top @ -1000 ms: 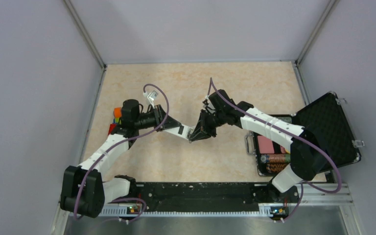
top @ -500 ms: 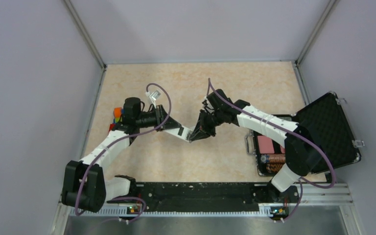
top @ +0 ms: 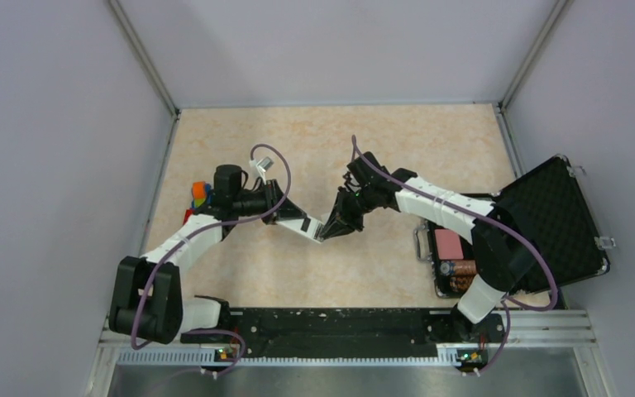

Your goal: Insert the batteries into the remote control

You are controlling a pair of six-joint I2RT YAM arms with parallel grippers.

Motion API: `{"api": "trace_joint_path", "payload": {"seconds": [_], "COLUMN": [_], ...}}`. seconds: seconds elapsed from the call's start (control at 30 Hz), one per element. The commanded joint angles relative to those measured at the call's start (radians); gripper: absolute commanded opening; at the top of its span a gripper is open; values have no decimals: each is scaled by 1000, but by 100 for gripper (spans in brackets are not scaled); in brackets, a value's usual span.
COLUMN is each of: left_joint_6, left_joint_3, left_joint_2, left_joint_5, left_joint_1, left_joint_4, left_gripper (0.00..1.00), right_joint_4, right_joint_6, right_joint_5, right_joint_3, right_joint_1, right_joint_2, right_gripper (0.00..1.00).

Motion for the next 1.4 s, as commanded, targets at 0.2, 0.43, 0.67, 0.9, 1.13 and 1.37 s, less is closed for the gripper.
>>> {"api": "trace_joint_path", "payload": {"seconds": [0.2, 0.43, 0.67, 0.9, 1.13, 1.37], "left_joint_6": [-76, -37, -2, 15, 56, 136], "left_joint_3": [65, 98, 144, 179, 195, 200], "left_joint_2": [62, 105, 149, 188, 195, 185], "left_joint_5": [136, 116, 110, 116, 126, 186], "left_joint_1": [-6, -3, 2, 5, 6, 6], "left_joint_4": [33, -28, -94, -122, -166, -232], "left_gripper": [0, 0, 0, 0, 0, 0], "right_joint_4": [45, 51, 28, -25, -99, -117], "right_joint_6": [31, 34, 11, -32, -164, -461], "right_joint_5": [63, 59, 46, 43, 89, 164], "right_joint_3": [41, 32, -12, -17, 36, 121], "right_joint_1": [-11, -12, -38, -52, -52, -45], "right_joint_2": [41, 24, -40, -94, -128, -185], "right_gripper": [24, 28, 33, 38, 53, 99]}}
